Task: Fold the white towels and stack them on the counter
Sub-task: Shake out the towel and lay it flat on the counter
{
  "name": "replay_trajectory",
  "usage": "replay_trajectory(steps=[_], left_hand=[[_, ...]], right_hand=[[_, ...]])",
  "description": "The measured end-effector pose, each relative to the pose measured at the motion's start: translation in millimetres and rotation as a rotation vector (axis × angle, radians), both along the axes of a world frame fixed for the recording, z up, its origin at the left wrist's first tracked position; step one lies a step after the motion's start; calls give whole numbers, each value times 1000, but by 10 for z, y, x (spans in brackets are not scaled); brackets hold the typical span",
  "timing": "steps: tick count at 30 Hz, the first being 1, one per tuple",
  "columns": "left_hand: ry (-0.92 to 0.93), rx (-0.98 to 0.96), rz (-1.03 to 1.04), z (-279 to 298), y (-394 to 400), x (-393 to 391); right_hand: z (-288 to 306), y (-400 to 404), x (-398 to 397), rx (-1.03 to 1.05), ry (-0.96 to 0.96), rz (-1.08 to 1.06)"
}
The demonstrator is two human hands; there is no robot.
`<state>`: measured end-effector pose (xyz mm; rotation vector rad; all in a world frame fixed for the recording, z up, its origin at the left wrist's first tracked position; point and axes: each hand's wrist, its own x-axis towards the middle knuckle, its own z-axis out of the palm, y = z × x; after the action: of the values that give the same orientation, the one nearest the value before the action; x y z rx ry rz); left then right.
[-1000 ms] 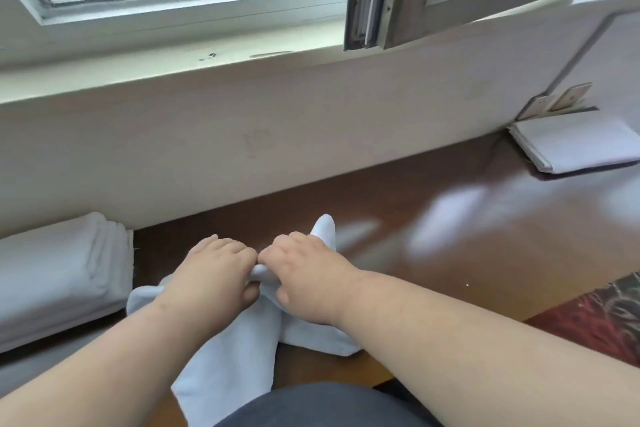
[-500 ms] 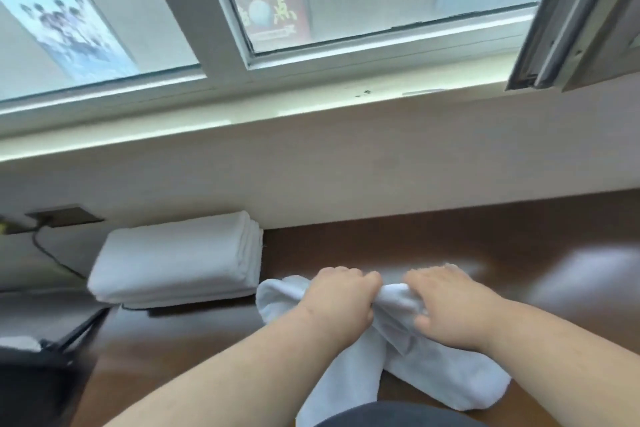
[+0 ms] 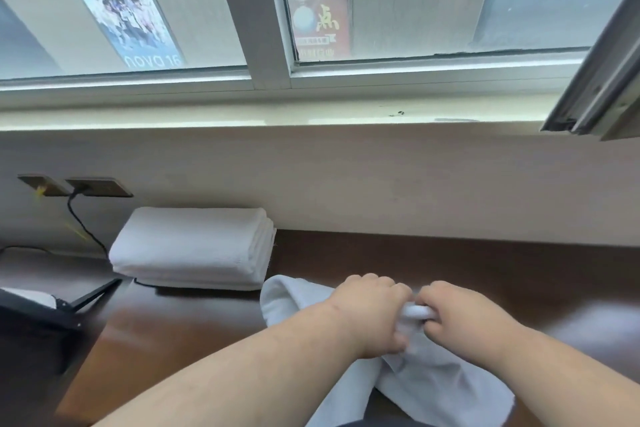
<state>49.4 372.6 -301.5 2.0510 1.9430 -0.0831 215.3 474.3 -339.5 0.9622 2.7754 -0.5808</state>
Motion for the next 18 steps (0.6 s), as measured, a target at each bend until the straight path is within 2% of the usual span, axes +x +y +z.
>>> replay_trajectory(steps=[2,4,7,9,13,16,18], left_hand=[[-92,-19,81,44,123,114],[-143,-128,184,89,281,173],[-59,-246,135,137,493,209],[-53,-252,163,182,569,211],[-150,-150,290,234,674,193],[-143,-159,329,228,789,188],[-175,-181,380,225,861,172]], right_hand=[[30,23,-13,-54,49,-33],[40,80,19,-143,139,-125],[3,154,133,-304,354,-291],[-36,185,197,-410,444,-387],[-226,261,306,-817,457,-564],[-450,225,433,-1142,503,-581],[-553,157,506,-1197,492,-613]])
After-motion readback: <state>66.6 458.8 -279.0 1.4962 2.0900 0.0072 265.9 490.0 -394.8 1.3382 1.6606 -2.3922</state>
